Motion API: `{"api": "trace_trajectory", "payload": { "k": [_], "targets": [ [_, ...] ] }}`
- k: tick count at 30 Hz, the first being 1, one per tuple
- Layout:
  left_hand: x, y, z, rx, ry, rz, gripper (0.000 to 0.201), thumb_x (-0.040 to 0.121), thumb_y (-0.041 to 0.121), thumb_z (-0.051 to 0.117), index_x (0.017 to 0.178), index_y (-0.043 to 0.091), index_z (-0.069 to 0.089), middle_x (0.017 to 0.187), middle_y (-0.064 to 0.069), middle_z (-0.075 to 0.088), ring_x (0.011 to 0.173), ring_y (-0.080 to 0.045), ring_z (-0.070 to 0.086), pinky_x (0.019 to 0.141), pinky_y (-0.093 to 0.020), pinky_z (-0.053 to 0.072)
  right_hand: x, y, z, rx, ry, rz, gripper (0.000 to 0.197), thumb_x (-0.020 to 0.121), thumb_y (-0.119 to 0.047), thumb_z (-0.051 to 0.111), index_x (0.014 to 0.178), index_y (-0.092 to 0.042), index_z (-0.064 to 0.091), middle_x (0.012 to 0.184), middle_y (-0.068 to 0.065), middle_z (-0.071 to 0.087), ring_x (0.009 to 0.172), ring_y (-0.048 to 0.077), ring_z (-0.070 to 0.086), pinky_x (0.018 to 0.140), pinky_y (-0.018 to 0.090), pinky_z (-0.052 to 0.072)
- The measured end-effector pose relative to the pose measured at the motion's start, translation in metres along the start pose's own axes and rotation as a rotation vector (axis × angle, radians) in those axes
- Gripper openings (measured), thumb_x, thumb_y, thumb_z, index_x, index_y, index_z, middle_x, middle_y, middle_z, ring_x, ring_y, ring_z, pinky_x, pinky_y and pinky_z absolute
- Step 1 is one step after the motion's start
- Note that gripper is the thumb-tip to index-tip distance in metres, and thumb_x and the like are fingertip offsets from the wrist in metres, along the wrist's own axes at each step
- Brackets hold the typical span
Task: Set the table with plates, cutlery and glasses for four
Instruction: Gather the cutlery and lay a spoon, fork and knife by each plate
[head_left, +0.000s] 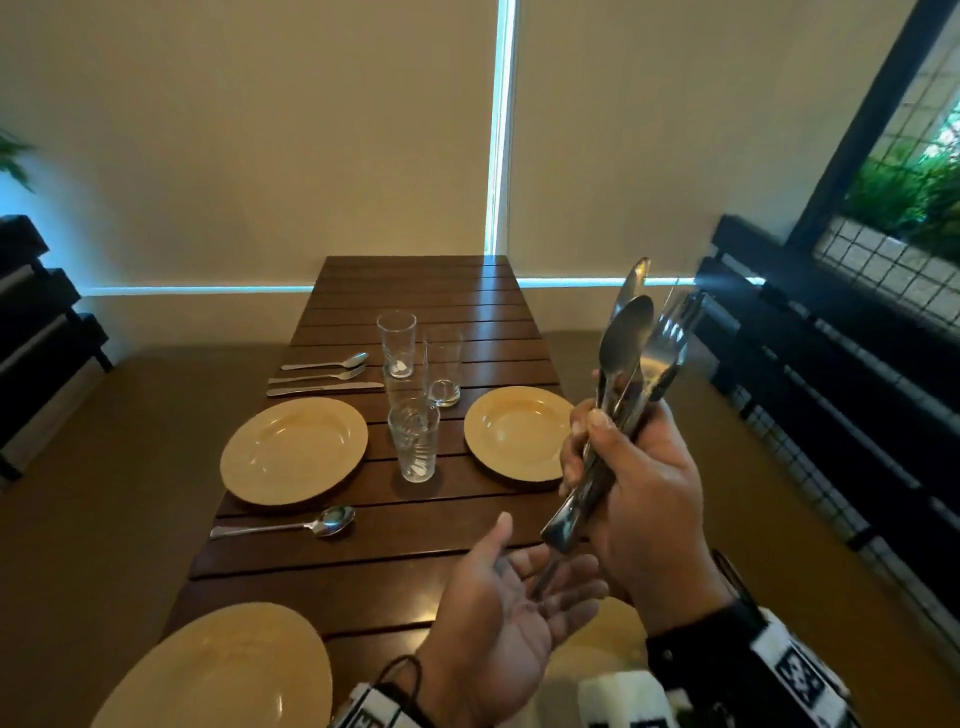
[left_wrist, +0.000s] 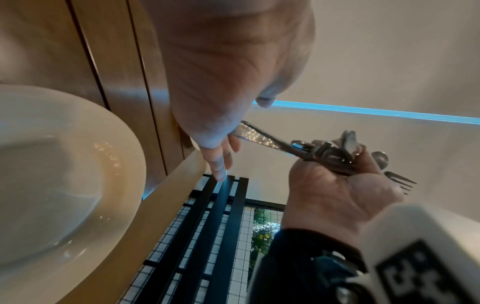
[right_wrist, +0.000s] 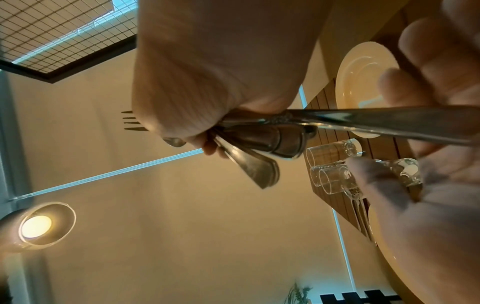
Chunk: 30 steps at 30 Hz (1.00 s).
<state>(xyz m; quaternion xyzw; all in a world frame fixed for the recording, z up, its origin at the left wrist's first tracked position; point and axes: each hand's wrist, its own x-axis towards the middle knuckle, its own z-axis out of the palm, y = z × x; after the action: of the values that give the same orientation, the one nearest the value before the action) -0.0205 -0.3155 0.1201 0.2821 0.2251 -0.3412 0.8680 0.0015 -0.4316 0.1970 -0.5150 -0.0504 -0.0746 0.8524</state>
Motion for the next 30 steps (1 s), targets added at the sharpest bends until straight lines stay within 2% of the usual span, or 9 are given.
{"api": "trace_trajectory", "payload": {
  "k": [8, 11, 15, 17, 21, 23, 25, 27, 30],
  "targets": [
    [-0.018, -0.022, 0.028, -0.195, -0.208, 0.046, 0.071, 0.102, 0.046, 0.046, 0.126, -0.017, 0.064, 0.130, -0.036, 0.063, 0.119, -0.045, 0.065, 0.114, -0.050, 0.042, -0.020, 0.008, -0.018, -0.071, 0.074, -0.019, 0.015, 0.088, 0.005, 0.054, 0.089, -0.010, 0.053, 0.066, 0.012, 0.055, 0.049, 0.026, 0.049, 0.049, 0.034, 0.044],
    [-0.020, -0.029, 0.037, -0.209, -0.178, 0.128, 0.053, 0.106, 0.033, 0.044, 0.115, -0.009, 0.075, 0.127, -0.030, 0.068, 0.124, -0.040, 0.063, 0.121, -0.048, 0.035, -0.025, 0.013, -0.021, -0.020, 0.055, 0.034, 0.015, 0.077, 0.003, 0.054, 0.087, -0.009, 0.055, 0.068, 0.014, 0.056, 0.053, 0.028, 0.051, 0.052, 0.035, 0.046],
    [-0.018, -0.039, 0.045, -0.213, -0.125, 0.161, 0.041, 0.104, 0.017, 0.044, 0.128, -0.008, 0.066, 0.125, -0.030, 0.069, 0.124, -0.040, 0.063, 0.121, -0.047, 0.036, -0.031, 0.014, -0.024, -0.018, 0.032, 0.110, 0.017, 0.085, 0.009, 0.052, 0.096, -0.003, 0.059, 0.078, 0.018, 0.062, 0.058, 0.029, 0.057, 0.056, 0.035, 0.047],
    [-0.015, -0.043, 0.044, -0.180, -0.084, 0.159, 0.039, 0.104, 0.016, 0.045, 0.124, -0.008, 0.069, 0.121, -0.029, 0.071, 0.123, -0.040, 0.064, 0.119, -0.050, 0.039, -0.035, 0.013, -0.022, -0.071, 0.050, 0.122, 0.003, 0.093, -0.004, 0.058, 0.096, -0.005, 0.058, 0.071, 0.016, 0.060, 0.053, 0.026, 0.054, 0.052, 0.033, 0.045],
    [-0.021, -0.051, 0.042, -0.154, -0.063, 0.124, 0.038, 0.101, 0.013, 0.045, 0.117, -0.010, 0.071, 0.115, -0.031, 0.072, 0.109, -0.042, 0.068, 0.113, -0.052, 0.044, -0.037, 0.018, -0.022, -0.215, 0.122, 0.108, 0.023, 0.098, -0.027, 0.056, 0.096, -0.004, 0.054, 0.057, 0.008, 0.049, 0.043, 0.021, 0.042, 0.044, 0.031, 0.037],
    [-0.025, -0.050, 0.038, 0.022, 0.041, 0.150, 0.036, 0.101, 0.014, 0.049, 0.116, -0.007, 0.073, 0.107, -0.026, 0.075, 0.095, -0.036, 0.070, 0.098, -0.051, 0.051, -0.039, 0.018, -0.024, -0.224, 0.117, 0.130, 0.021, 0.098, -0.026, 0.055, 0.094, -0.006, 0.054, 0.057, 0.007, 0.046, 0.042, 0.019, 0.040, 0.044, 0.031, 0.035],
    [-0.031, -0.043, 0.032, 0.366, 0.238, 0.344, 0.026, 0.101, 0.021, 0.056, 0.106, 0.007, 0.078, 0.090, -0.012, 0.078, 0.082, -0.028, 0.071, 0.081, -0.043, 0.054, -0.041, 0.019, -0.028, -0.257, 0.114, 0.141, 0.018, 0.098, -0.026, 0.056, 0.090, -0.010, 0.054, 0.058, 0.009, 0.045, 0.043, 0.017, 0.040, 0.043, 0.031, 0.036],
    [-0.043, -0.034, 0.029, 0.645, 0.380, 0.644, 0.012, 0.099, 0.027, 0.066, 0.097, 0.021, 0.076, 0.087, -0.002, 0.077, 0.087, -0.024, 0.072, 0.080, -0.042, 0.058, -0.043, 0.026, -0.039, -0.407, 0.121, 0.140, 0.015, 0.096, -0.030, 0.058, 0.087, -0.018, 0.058, 0.062, 0.006, 0.052, 0.049, 0.016, 0.048, 0.048, 0.032, 0.044],
    [-0.061, -0.025, 0.041, 0.982, 0.257, 0.897, 0.007, 0.091, 0.031, 0.076, 0.091, 0.025, 0.073, 0.084, 0.003, 0.073, 0.078, -0.008, 0.069, 0.065, -0.021, 0.055, -0.049, 0.033, -0.046, -0.412, 0.124, 0.207, 0.010, 0.092, -0.032, 0.058, 0.089, -0.028, 0.067, 0.079, 0.003, 0.070, 0.071, 0.020, 0.069, 0.068, 0.040, 0.058]
  ]
}}
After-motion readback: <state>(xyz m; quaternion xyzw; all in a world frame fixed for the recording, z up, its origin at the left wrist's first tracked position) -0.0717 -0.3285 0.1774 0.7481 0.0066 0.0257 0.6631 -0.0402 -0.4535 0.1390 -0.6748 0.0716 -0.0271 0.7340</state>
